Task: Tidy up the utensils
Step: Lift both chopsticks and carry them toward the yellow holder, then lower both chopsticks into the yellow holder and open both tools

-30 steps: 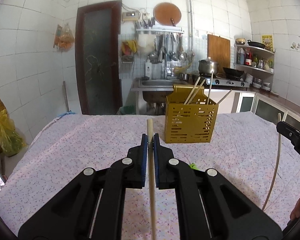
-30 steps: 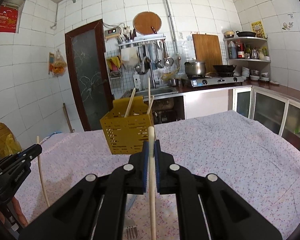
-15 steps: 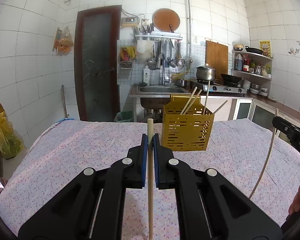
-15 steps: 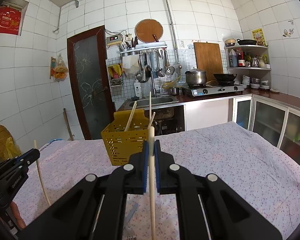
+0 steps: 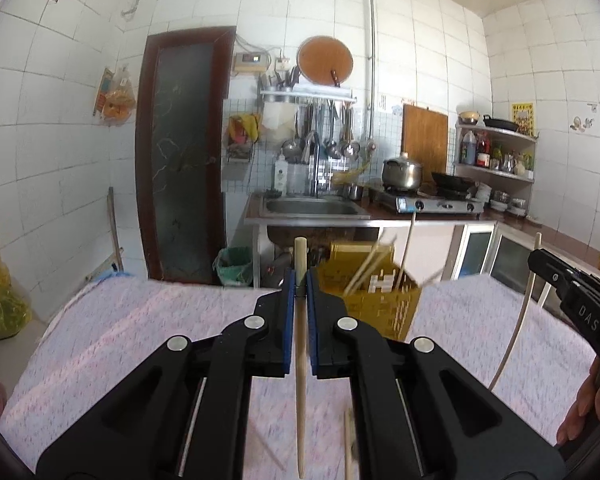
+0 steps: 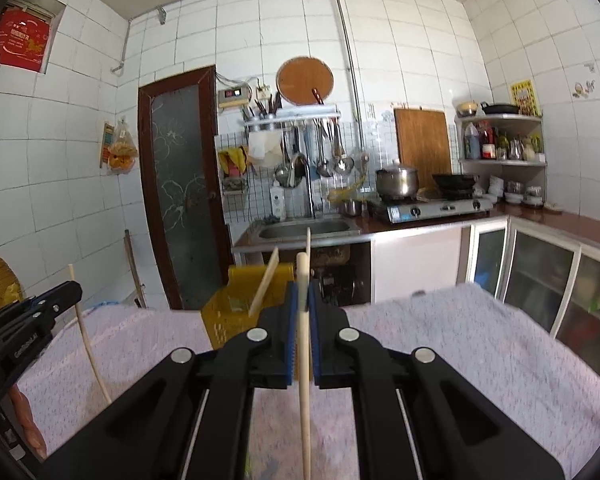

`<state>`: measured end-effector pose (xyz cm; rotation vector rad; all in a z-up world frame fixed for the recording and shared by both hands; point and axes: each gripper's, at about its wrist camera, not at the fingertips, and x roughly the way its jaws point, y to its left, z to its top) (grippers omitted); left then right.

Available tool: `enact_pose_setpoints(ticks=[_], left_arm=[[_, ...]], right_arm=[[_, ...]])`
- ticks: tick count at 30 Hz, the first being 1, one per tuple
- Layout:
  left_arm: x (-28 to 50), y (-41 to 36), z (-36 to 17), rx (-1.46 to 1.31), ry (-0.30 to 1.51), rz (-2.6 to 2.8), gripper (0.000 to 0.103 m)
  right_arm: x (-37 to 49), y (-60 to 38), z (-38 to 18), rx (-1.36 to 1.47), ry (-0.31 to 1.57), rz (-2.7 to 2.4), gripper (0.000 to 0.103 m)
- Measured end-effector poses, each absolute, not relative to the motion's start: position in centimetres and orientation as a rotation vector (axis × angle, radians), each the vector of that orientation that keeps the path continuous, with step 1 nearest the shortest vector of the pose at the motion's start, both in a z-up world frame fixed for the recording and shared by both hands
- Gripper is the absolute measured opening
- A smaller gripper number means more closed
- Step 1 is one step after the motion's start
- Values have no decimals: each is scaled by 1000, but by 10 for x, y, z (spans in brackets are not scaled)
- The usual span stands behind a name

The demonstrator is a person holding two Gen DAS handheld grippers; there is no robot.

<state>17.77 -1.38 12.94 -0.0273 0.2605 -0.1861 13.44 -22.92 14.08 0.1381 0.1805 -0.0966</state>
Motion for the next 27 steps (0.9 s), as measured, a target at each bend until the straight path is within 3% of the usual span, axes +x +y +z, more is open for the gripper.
enact_pose_setpoints(ticks=[9,14,19,27], left_arm=[[244,-48,203,-66,127,-222,4],[291,-65,217,-80,64,-210,5],[341,-80,197,-70,64,-190,5],[393,-91,122,-77,191,-180,5]], right_arm=[[193,-227,212,136,42,-72,6],[244,-231,227,145,8,-71,6],[288,-241,216,159,7,-82,6],[333,-252,151,165,133,-76,6]])
